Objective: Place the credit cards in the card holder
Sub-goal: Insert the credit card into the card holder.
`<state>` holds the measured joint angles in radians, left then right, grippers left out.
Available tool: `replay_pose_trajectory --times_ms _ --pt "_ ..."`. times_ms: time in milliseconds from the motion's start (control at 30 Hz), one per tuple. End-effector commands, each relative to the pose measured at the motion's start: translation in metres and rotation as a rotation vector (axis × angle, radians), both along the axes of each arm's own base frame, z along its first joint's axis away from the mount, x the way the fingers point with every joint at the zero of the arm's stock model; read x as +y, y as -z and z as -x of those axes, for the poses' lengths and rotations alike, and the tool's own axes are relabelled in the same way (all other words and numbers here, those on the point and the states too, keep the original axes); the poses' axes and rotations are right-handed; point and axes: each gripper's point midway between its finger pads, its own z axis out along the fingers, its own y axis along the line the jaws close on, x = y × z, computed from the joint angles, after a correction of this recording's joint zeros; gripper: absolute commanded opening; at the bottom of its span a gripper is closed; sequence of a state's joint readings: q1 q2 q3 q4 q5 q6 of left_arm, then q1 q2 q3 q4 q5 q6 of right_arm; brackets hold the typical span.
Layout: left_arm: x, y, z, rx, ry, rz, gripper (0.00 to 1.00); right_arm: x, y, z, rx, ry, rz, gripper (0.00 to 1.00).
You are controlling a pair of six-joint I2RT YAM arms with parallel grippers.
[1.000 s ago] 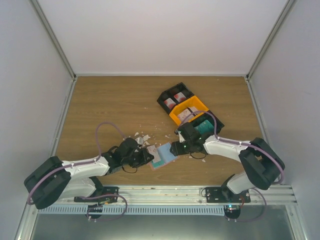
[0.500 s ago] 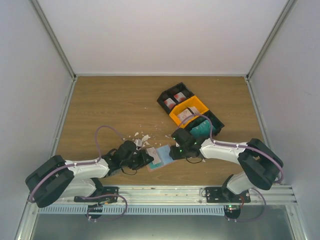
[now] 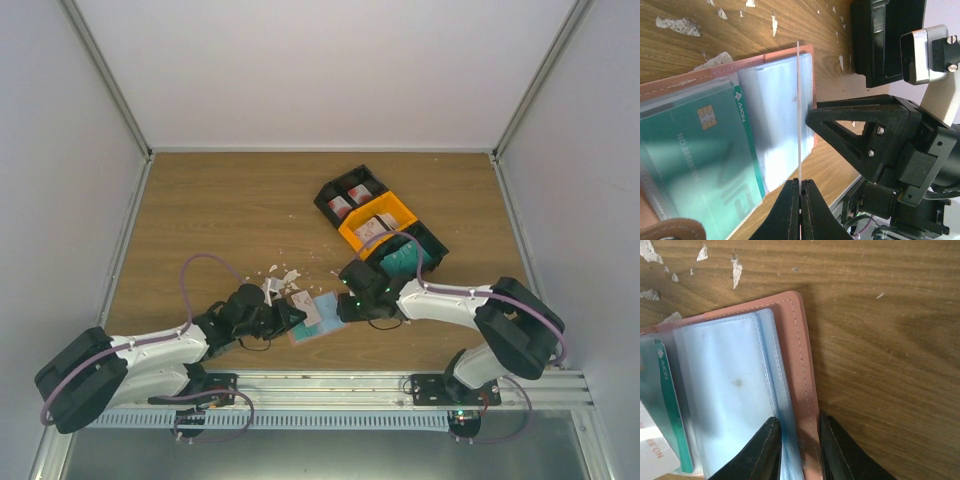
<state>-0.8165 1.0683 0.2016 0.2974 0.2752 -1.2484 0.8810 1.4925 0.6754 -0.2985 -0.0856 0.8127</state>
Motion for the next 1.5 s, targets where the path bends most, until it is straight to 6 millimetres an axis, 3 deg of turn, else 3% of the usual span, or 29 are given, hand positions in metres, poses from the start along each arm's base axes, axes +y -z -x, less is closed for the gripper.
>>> replay_pose_trajectory --times_ms 0,333,867,1467 --pt "-0.002 -0.009 -0.009 -0.04 -0.016 -0.006 0.0 -0.021 0.029 0.037 0.142 -0.006 0.108 0.22" --pt "0.004 0.011 0.005 -0.004 0.028 -0.024 0.0 -0.024 0.034 0.051 0.167 0.006 0.132 0.15" --pt "0.017 -0.006 0.009 -0.045 0.11 -0.023 0.0 -0.028 0.04 0.047 0.138 -0.023 0.179 0.13" --pt "0.019 0.027 0.019 0.036 0.128 -0.026 0.0 -0.028 0.045 0.048 0.147 -0.035 0.186 0.14"
